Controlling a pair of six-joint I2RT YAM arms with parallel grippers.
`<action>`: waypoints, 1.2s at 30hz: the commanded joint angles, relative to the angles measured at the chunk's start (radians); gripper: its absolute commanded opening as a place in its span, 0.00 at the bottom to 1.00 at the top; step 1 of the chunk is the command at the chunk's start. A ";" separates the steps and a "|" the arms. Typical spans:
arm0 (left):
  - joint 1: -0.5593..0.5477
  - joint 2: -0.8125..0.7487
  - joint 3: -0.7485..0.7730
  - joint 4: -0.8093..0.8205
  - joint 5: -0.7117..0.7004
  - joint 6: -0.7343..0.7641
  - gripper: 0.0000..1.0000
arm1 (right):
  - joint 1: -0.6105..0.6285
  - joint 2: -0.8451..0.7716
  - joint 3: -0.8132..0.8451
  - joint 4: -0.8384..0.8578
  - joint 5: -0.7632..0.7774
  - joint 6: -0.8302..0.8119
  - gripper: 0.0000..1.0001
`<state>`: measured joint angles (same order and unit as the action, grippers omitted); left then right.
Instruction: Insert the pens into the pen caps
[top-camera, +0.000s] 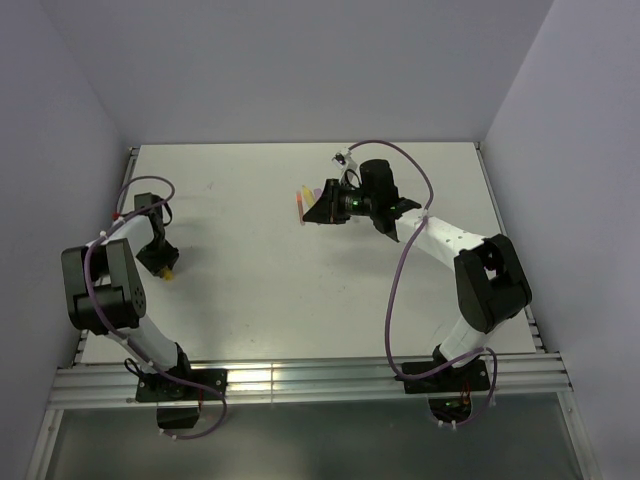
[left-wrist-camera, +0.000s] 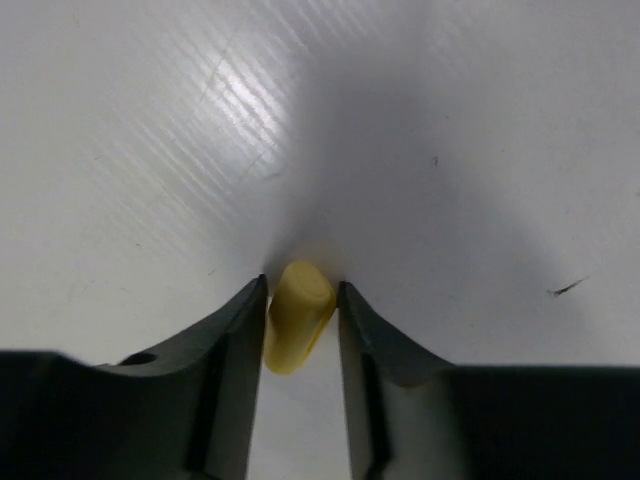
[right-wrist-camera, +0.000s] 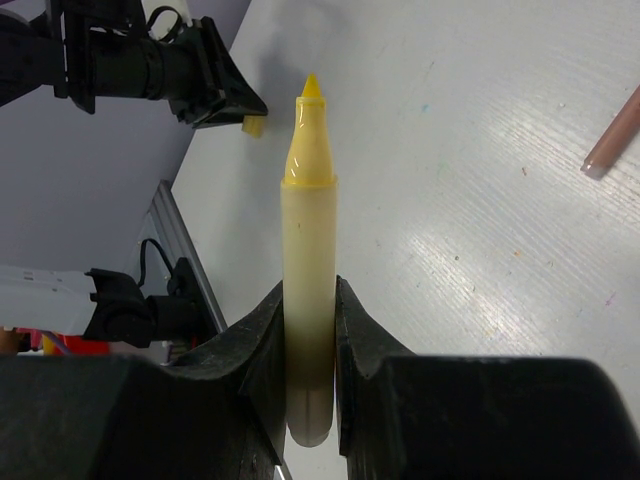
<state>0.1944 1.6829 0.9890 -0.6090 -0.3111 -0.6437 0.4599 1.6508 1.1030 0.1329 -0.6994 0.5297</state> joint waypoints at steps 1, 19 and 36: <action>-0.012 0.047 0.002 -0.005 0.004 0.000 0.36 | -0.009 -0.031 0.003 0.011 -0.008 -0.019 0.00; -0.085 -0.137 0.068 0.078 0.486 -0.119 0.00 | 0.031 -0.008 0.057 -0.082 0.033 -0.120 0.00; -0.154 -0.388 0.086 0.853 1.047 -0.470 0.00 | 0.163 -0.088 0.072 0.178 -0.210 0.039 0.00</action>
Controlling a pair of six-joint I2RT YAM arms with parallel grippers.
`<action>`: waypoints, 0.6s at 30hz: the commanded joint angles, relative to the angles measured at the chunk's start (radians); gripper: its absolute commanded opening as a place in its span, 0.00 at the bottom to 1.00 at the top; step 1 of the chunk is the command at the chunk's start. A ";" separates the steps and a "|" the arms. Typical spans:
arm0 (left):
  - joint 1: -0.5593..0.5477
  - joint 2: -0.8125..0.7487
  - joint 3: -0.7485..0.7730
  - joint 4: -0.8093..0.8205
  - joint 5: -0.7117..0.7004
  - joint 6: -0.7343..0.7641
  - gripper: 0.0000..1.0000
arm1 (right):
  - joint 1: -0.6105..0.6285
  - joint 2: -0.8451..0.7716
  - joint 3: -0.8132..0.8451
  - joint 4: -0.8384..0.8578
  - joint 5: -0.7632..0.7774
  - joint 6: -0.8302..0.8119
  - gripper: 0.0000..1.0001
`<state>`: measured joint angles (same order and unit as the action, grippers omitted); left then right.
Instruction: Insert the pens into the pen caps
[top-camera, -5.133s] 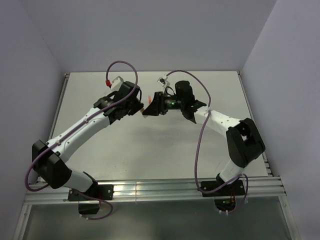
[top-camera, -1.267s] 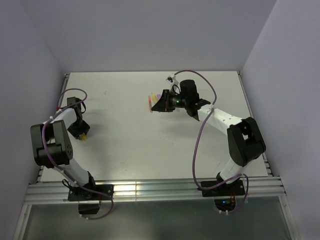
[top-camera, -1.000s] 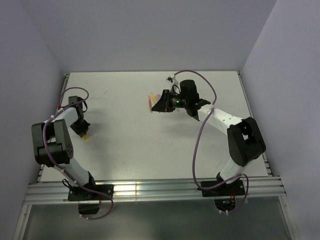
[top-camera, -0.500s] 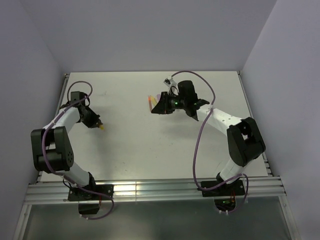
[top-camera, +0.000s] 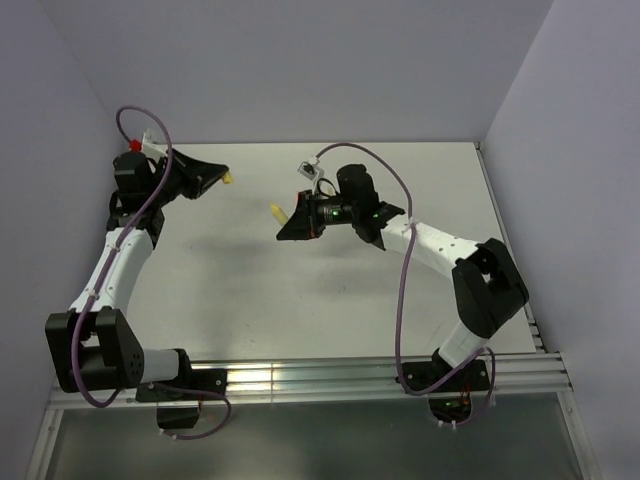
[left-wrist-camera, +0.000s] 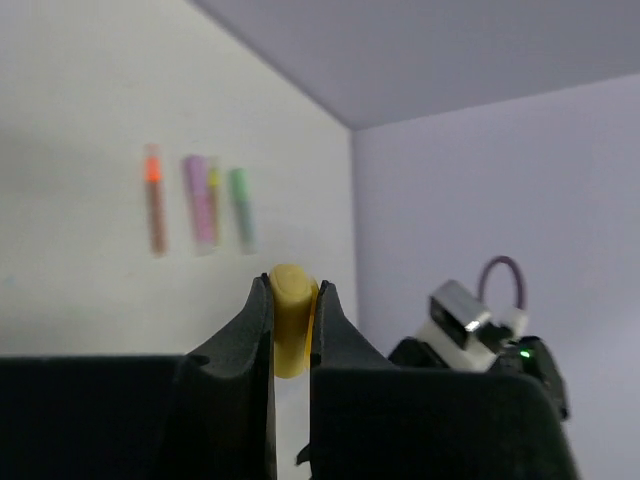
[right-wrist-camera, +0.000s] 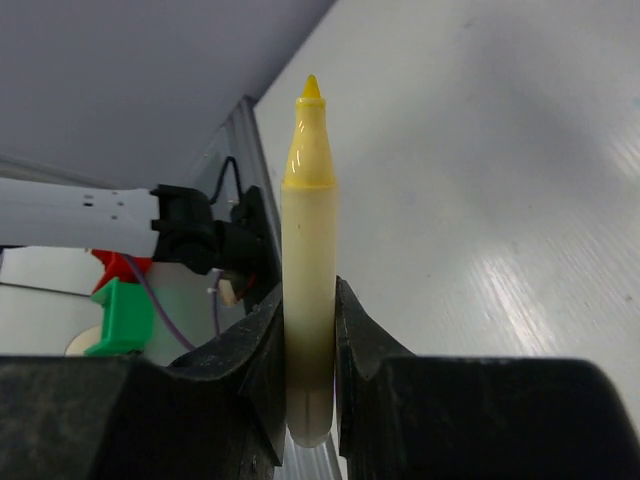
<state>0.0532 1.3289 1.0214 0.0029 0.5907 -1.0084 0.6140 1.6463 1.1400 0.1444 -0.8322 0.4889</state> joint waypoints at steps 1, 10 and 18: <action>-0.019 -0.034 0.066 0.268 0.158 -0.117 0.00 | 0.010 -0.092 0.035 0.187 -0.090 0.095 0.00; -0.174 -0.036 0.046 0.721 0.173 -0.291 0.00 | 0.027 -0.151 0.053 0.288 -0.082 0.181 0.00; -0.242 -0.020 0.063 0.772 0.158 -0.292 0.00 | 0.027 -0.189 0.032 0.308 -0.067 0.189 0.00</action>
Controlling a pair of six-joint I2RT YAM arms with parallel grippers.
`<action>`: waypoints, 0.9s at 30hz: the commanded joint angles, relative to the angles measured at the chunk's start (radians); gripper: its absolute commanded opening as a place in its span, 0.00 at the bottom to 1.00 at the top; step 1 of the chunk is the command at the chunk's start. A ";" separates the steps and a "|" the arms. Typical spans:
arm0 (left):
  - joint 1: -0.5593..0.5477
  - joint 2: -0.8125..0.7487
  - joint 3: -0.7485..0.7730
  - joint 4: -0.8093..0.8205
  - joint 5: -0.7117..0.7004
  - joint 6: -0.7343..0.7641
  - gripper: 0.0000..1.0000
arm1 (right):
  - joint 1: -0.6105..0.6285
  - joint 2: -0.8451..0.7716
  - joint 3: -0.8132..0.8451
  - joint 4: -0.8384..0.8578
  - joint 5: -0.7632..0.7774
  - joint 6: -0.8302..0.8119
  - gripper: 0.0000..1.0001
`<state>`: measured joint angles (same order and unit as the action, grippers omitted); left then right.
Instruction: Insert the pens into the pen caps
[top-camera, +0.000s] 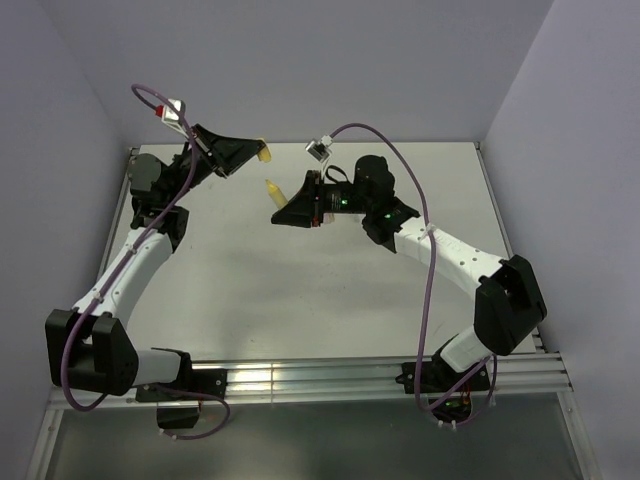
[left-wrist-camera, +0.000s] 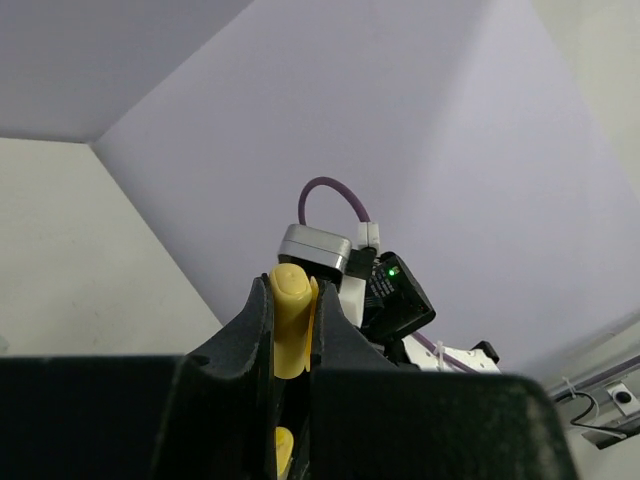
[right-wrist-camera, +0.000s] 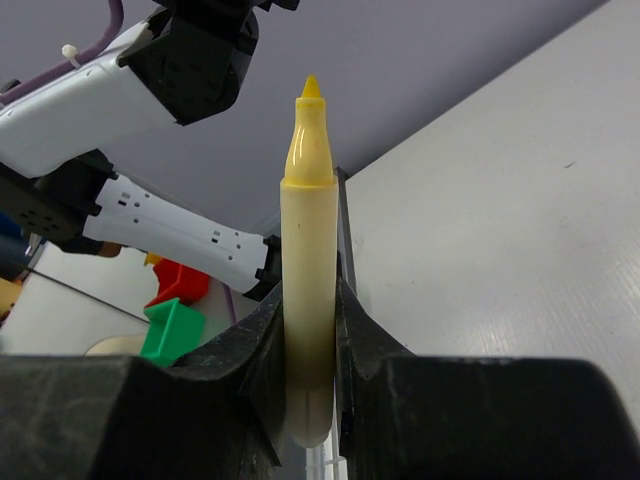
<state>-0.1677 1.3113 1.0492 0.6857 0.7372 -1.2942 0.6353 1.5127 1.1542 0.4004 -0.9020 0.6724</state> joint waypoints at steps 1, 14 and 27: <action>-0.032 -0.004 0.037 0.078 0.008 -0.001 0.00 | 0.004 -0.062 0.015 0.052 0.006 0.004 0.00; -0.073 -0.024 -0.009 0.084 0.001 0.013 0.00 | -0.039 -0.083 -0.021 0.150 -0.020 0.085 0.00; -0.095 -0.038 -0.035 0.127 0.005 -0.007 0.00 | -0.063 -0.088 -0.030 0.184 -0.031 0.118 0.00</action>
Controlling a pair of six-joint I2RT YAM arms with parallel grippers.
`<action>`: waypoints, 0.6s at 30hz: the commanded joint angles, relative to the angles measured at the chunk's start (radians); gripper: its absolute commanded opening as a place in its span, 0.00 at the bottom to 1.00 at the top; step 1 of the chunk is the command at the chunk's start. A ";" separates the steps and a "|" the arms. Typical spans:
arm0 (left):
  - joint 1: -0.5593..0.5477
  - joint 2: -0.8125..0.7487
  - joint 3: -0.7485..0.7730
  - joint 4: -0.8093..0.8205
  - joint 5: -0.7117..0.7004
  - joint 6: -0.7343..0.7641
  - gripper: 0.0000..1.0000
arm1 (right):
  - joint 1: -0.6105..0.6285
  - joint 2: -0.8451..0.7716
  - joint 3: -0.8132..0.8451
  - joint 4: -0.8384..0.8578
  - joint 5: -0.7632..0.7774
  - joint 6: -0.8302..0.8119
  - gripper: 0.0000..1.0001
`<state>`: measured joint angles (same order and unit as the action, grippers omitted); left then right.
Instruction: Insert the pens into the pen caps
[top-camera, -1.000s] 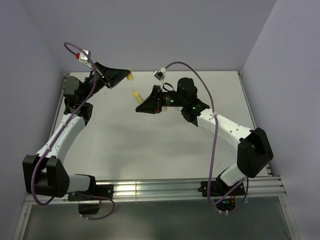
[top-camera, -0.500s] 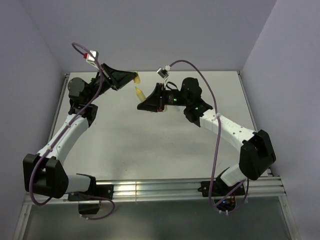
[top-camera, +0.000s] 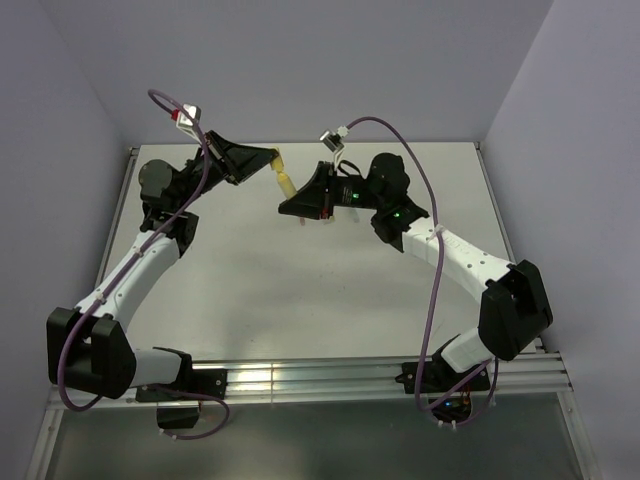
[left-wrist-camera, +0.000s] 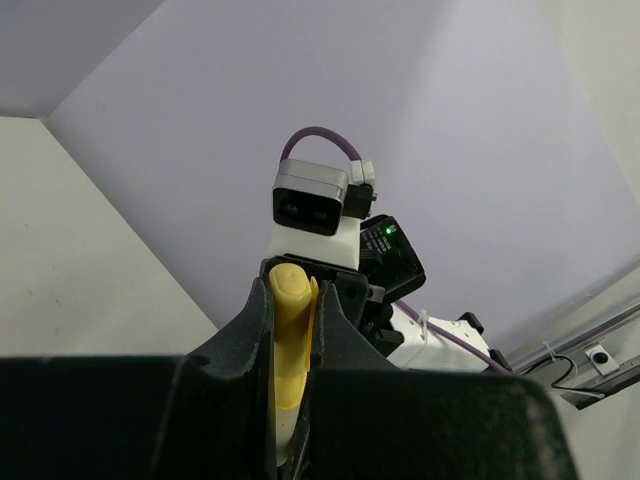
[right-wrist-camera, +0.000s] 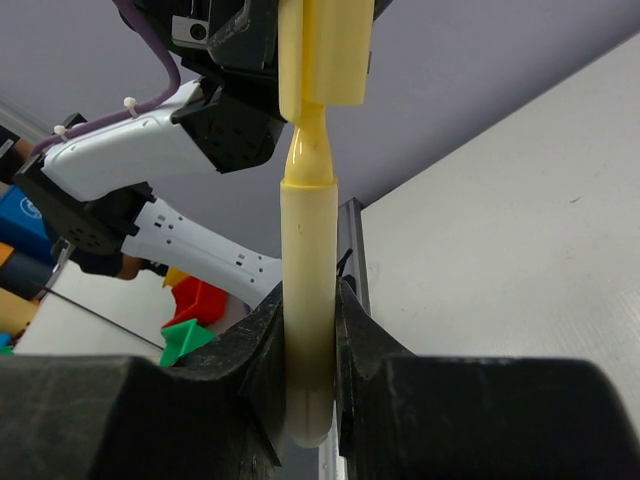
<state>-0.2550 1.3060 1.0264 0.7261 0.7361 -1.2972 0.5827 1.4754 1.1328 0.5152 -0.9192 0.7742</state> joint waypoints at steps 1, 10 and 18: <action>-0.007 -0.033 -0.012 0.090 0.009 -0.007 0.00 | -0.014 -0.047 -0.008 0.074 -0.015 0.022 0.00; -0.029 -0.047 -0.029 0.093 0.008 -0.007 0.00 | -0.032 -0.046 -0.030 0.147 -0.021 0.080 0.00; -0.082 -0.039 -0.078 0.160 -0.026 -0.025 0.00 | -0.030 -0.047 -0.048 0.210 -0.023 0.123 0.00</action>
<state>-0.3111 1.2911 0.9646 0.7940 0.7010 -1.3048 0.5583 1.4738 1.0866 0.6281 -0.9516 0.8707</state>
